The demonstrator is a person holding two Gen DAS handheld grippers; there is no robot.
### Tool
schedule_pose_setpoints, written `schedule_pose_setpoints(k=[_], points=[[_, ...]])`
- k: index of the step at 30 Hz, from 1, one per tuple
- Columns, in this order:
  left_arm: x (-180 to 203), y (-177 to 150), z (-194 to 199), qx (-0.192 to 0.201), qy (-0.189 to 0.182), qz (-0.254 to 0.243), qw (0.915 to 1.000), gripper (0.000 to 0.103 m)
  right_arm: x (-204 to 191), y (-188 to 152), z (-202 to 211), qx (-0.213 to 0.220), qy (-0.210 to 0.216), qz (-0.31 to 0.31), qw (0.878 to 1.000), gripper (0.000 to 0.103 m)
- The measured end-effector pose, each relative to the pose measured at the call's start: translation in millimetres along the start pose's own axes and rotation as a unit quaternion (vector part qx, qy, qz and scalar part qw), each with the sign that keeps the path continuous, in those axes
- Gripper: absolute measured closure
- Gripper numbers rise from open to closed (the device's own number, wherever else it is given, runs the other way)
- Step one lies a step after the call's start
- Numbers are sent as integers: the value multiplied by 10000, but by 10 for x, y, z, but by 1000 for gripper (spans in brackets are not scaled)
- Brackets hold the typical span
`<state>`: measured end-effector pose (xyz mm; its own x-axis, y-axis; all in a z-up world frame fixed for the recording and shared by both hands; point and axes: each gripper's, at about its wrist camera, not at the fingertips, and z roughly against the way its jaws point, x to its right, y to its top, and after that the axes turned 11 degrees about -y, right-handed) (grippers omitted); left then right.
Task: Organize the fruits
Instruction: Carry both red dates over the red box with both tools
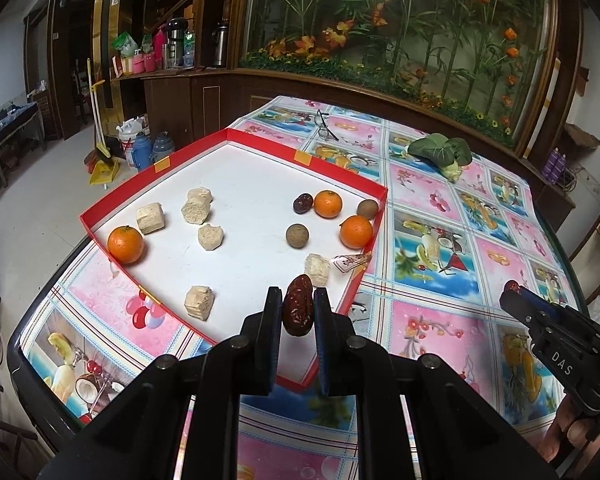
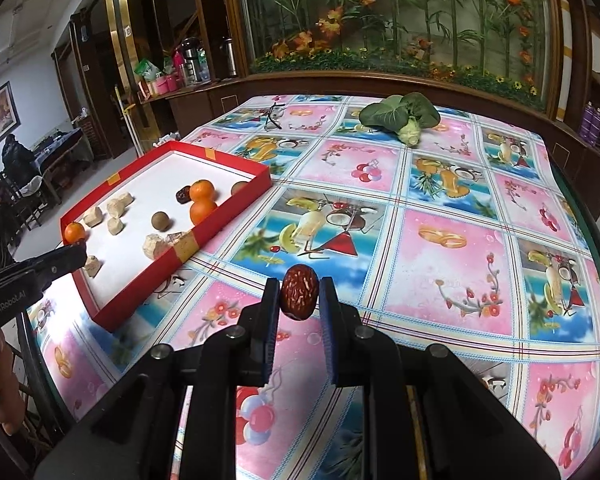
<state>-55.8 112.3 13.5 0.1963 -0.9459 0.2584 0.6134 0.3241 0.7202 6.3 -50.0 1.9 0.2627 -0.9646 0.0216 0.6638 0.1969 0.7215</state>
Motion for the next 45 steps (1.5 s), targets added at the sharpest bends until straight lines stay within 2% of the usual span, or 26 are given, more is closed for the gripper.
schedule_pose_setpoints(k=[28,45], points=[[-232,108,77,94,156,285,9994,90,-23,46,159,162,33,12,9999,82],[-493,179,-131,-191,349,312,9987,90,-628,309,160,269,348,484,9979,82]])
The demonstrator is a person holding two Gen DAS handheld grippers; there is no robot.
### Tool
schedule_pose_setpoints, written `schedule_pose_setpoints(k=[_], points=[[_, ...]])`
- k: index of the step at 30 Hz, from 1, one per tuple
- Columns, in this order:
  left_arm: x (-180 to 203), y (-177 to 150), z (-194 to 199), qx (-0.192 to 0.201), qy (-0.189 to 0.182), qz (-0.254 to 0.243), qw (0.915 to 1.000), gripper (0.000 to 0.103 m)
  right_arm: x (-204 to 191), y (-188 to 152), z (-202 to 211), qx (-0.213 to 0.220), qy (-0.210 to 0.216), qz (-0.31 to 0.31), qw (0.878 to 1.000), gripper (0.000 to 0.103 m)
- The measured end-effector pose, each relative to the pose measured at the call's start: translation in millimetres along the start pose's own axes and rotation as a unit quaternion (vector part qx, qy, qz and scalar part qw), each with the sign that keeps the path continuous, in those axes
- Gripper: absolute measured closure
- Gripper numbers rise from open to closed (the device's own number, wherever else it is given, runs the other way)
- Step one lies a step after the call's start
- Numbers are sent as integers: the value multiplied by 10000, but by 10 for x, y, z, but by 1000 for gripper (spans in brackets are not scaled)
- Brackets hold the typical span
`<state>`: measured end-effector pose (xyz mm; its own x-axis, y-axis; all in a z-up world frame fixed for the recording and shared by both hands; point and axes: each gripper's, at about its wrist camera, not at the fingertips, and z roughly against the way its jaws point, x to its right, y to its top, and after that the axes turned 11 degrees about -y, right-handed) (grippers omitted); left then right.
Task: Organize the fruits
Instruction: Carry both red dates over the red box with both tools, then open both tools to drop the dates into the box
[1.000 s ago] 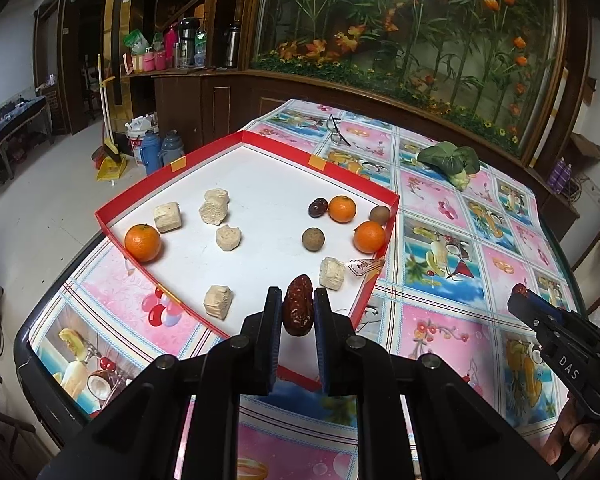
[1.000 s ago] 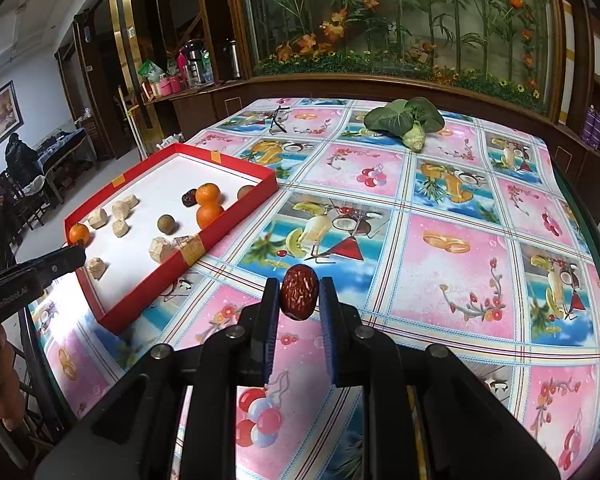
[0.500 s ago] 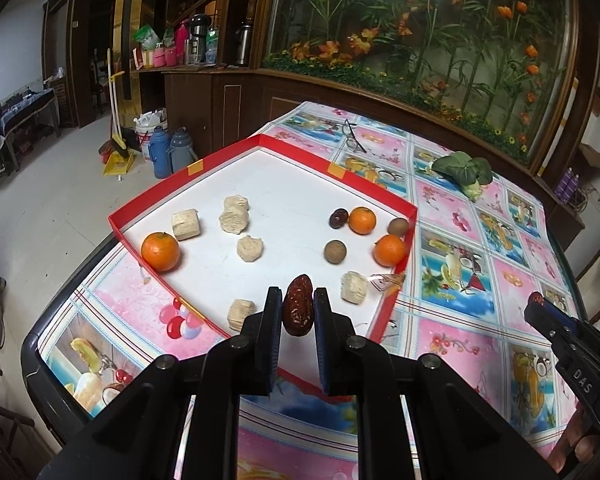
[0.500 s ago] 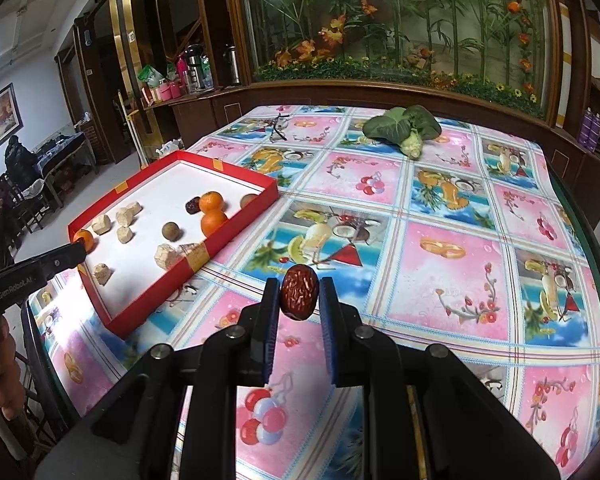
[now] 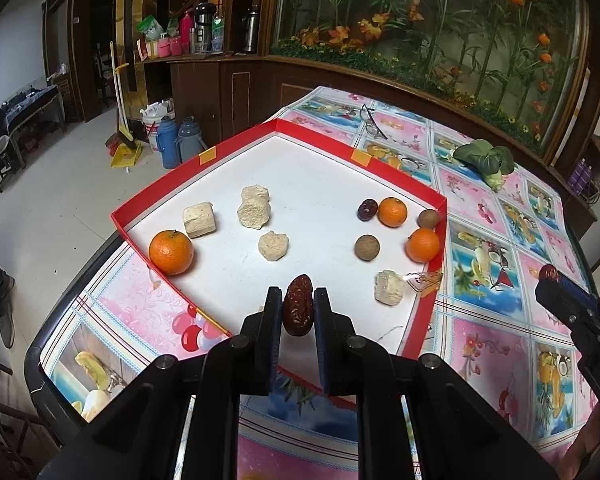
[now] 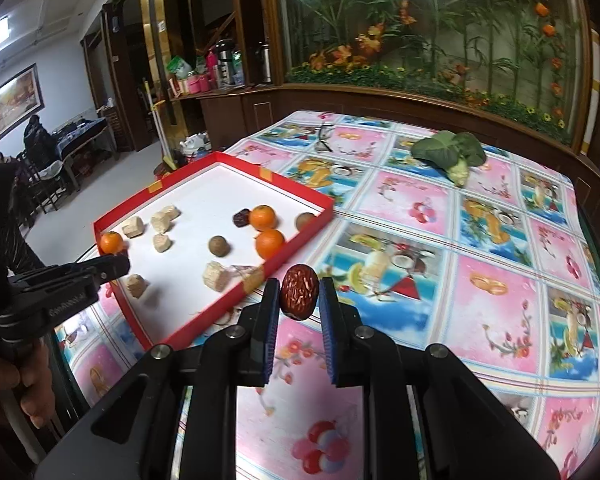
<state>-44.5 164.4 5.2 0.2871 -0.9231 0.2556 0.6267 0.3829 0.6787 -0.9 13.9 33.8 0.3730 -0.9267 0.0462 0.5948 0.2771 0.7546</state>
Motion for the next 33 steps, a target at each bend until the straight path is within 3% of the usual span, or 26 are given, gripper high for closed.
schedule_pose_setpoints(k=[17,25,33], points=[[-140,196,-174,-41,9,51,10000,90,-344,416,-378,-7,302,115,9995,81],[-314,318,-219,58,281,242,9993,90,-646,813,-1022,-238,696,297,9968,81],[-439,503,-375,23,545,393,9977,89,-829,998,-1653,-578,829,372,9942,81]])
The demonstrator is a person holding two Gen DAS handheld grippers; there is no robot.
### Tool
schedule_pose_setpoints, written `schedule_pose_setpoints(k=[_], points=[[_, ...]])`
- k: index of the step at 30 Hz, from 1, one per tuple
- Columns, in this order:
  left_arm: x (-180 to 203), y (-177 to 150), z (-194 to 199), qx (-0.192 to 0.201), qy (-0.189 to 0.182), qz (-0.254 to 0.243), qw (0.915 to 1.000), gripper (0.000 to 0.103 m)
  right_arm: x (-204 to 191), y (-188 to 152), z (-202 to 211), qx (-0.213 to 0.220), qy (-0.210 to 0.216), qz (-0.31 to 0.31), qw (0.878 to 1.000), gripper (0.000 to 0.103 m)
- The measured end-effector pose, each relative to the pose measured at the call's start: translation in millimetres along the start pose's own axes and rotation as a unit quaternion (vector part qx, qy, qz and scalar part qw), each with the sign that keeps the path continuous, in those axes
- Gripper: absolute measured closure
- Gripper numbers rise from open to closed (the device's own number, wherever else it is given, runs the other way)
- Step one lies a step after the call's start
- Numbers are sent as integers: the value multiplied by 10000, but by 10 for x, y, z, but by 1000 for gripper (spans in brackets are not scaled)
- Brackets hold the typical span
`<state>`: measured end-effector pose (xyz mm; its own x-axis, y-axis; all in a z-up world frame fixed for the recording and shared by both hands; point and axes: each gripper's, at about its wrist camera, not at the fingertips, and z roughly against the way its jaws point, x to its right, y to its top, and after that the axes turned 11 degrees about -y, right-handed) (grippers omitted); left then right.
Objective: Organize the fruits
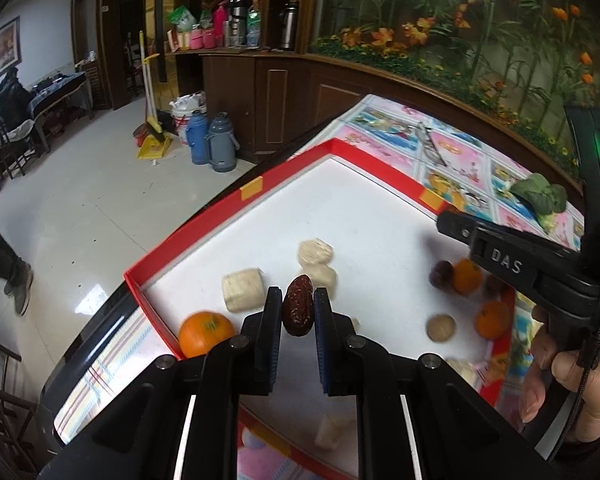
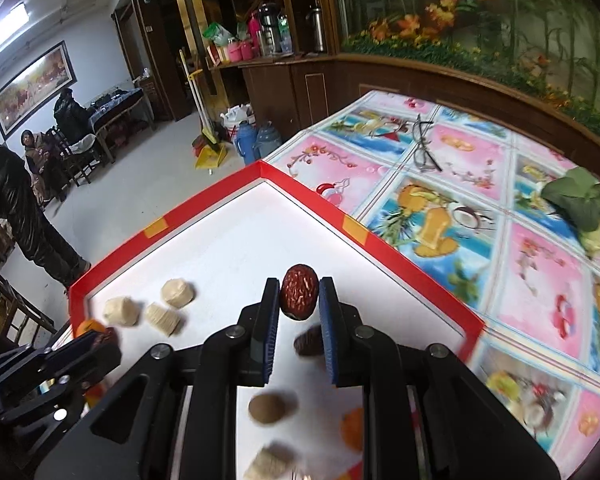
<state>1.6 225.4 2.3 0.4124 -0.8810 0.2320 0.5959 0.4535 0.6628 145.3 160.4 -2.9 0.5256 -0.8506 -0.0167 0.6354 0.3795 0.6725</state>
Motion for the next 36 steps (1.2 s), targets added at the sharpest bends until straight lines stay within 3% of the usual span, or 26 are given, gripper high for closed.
schedule_pose_setpoints(k=[4,6,7,8,10,12,14,16,19,21,25,36], points=[[-38,38,-78,-73,218,47,9997,89,47,35,-164,-217,7,1,9998,81],[-27,27,-95,-105,377,14,9992,72,21,20,-235,-346,-79,155,9993,79],[-24,18,-98,-133,418,10,9990,47,26,24,-250,-372,-101,168,9991,65],[-22,8,-89,-138,435,17,9990,33,36,13,-254,-391,-132,167,9990,43],[-15,-12,-27,-66,461,25,9989,32,72,-7,-208,-323,-285,125,9990,30],[4,-24,77,7,478,39,9988,32,134,-29,-92,-243,-318,85,9992,30],[29,-46,173,113,441,74,9989,22,230,-75,122,-104,-380,23,9992,30],[69,-97,265,114,334,84,9993,20,329,-155,348,28,-446,-38,9990,26],[162,-194,358,79,227,45,9997,20,465,-352,656,115,-442,-105,9989,0],[241,-279,429,106,207,-45,9997,17,529,-567,907,182,-425,-4,9989,0],[392,-421,583,246,267,-294,9989,1,614,-949,1308,287,-455,111,9985,0],[621,-601,775,411,151,-578,9974,1,495,-1629,1839,582,-498,795,9939,0]])
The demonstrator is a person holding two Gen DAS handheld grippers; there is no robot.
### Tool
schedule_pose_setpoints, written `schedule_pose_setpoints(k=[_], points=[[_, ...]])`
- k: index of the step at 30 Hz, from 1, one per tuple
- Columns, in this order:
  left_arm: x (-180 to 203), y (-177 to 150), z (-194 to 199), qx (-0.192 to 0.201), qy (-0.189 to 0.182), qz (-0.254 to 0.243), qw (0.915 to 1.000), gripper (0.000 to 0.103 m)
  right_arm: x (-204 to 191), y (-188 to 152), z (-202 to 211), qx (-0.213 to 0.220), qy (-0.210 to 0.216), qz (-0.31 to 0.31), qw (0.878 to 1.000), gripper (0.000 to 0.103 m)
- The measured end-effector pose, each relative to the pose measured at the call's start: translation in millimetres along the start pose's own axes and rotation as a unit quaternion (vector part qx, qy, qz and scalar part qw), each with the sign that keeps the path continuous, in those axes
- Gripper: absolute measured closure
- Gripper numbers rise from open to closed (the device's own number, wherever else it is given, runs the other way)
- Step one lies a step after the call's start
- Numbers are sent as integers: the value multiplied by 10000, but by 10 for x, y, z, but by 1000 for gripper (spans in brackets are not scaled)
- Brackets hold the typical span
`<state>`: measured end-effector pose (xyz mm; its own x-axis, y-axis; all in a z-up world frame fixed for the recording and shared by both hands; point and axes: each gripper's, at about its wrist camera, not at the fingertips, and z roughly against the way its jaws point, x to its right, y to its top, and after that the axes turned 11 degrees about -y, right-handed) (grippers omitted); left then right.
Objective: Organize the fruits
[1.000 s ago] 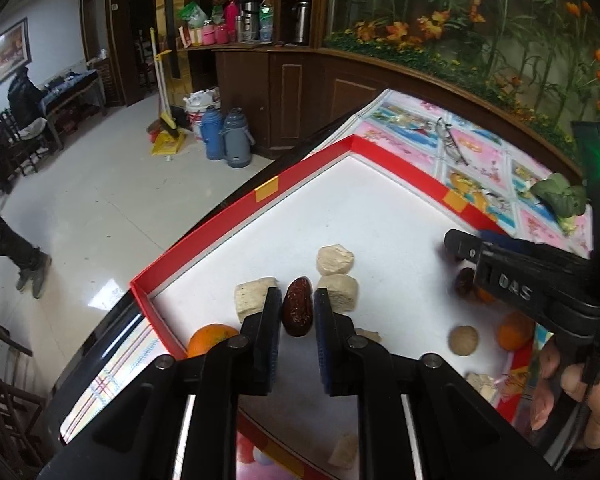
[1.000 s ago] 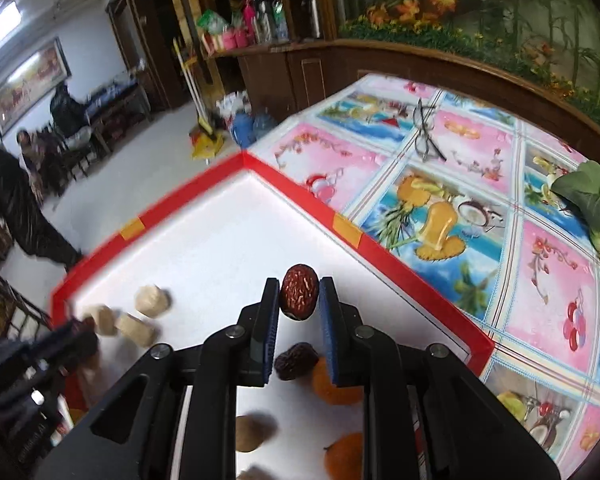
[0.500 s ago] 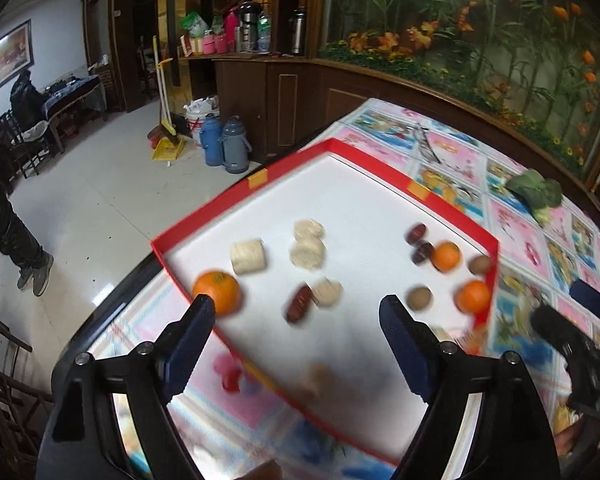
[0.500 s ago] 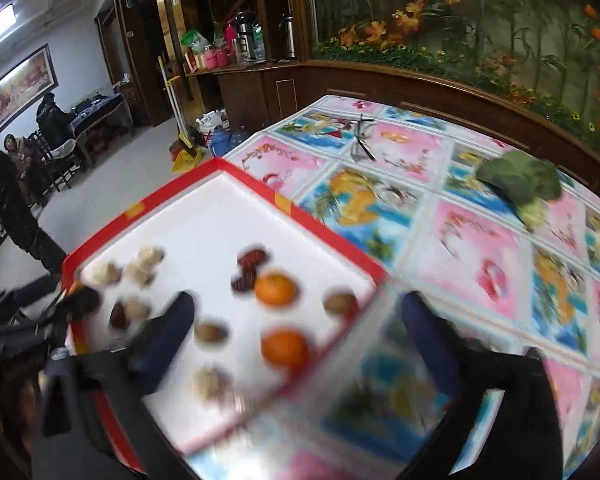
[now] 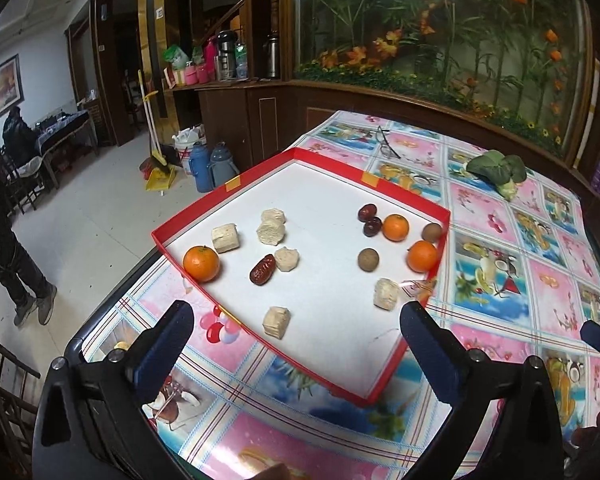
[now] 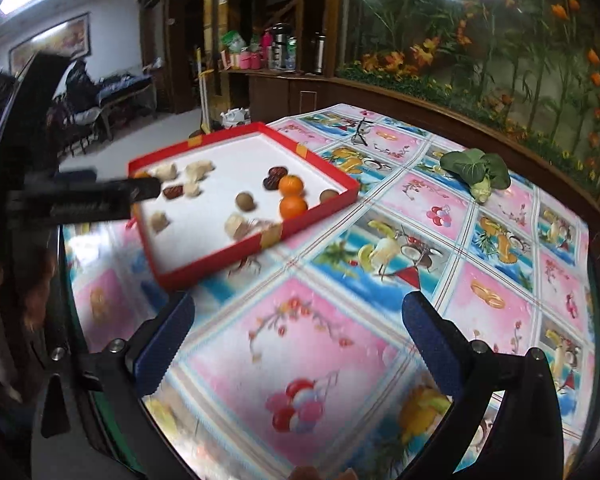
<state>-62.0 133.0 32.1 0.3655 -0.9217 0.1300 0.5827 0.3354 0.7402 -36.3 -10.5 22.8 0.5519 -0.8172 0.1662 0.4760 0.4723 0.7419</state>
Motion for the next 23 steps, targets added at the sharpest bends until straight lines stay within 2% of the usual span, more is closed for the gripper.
schedule_pose_setpoints(k=[10,23], points=[[-71,-18,14,-14,78,134,9999,0,-107,-56,89,31,-8,187,9998,0],[-151,15,-32,-64,30,260,9996,0,-157,38,98,71,-119,215,9997,0]])
